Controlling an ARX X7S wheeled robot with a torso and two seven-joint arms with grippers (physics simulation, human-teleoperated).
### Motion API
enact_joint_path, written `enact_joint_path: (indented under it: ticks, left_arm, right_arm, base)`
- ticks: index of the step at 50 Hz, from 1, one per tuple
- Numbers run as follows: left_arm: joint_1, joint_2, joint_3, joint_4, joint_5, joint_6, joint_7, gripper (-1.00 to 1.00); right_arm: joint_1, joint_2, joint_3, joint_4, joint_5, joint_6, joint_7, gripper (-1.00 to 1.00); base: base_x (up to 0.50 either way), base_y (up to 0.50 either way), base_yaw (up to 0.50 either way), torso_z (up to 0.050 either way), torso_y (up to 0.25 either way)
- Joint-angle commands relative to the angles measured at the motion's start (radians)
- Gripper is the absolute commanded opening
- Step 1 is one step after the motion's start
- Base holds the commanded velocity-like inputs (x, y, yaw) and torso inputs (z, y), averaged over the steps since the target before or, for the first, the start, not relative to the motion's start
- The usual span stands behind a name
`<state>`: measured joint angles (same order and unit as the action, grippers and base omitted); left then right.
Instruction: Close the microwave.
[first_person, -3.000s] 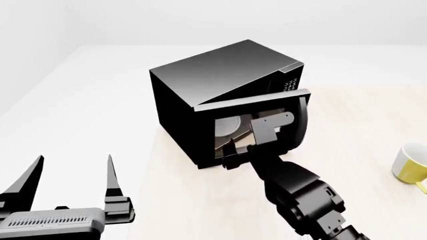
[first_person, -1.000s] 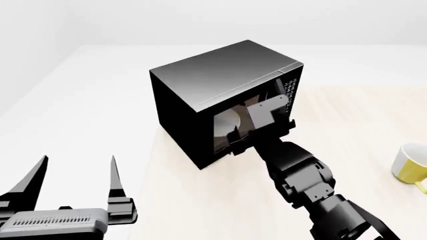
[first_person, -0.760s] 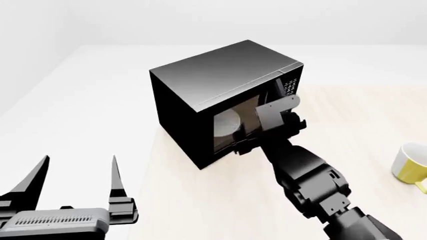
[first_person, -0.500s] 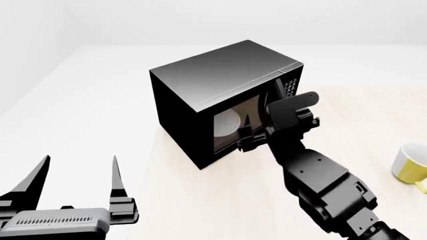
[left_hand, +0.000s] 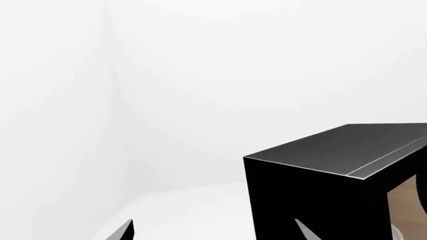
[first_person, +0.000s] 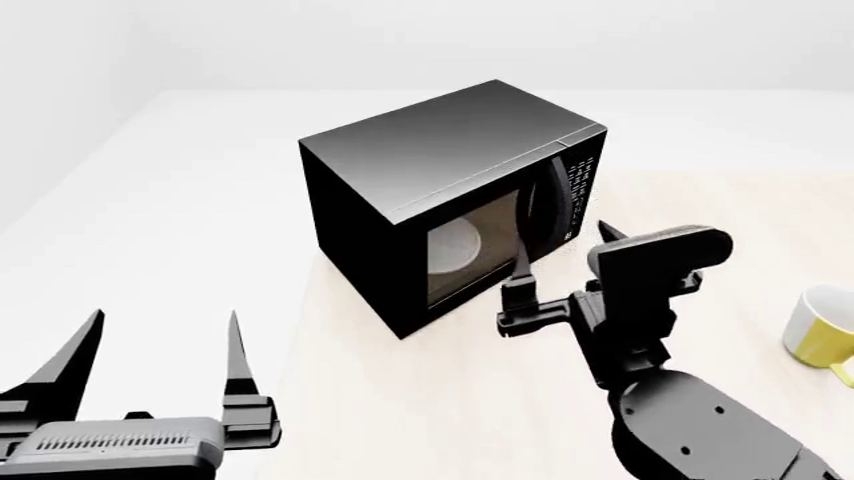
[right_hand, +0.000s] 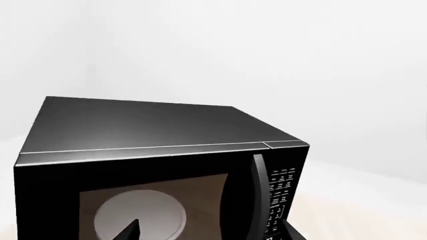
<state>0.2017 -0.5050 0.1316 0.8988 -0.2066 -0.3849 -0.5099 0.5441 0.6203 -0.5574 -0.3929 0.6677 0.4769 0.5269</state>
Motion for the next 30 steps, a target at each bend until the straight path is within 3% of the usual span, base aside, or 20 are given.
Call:
enact_joint_path:
  ticks: [1, 30]
  left_arm:
    - [-0.006, -0.001, 0.011, -0.004, 0.004, 0.000, -0.001, 1.00]
    - [-0.015, -0.004, 0.018, -0.002, 0.006, -0.008, -0.011, 1.00]
  right_arm:
    - [-0.129, 0.072, 0.032, -0.183, -0.001, -0.050, 0.071, 1.00]
    - [-0.356, 0.166, 0.088, -0.387, -0.061, -0.211, 0.163, 1.00]
  base:
    - [0.00, 0.00, 0.00, 0.000, 0.000]
    - [0.00, 0.00, 0.00, 0.000, 0.000]
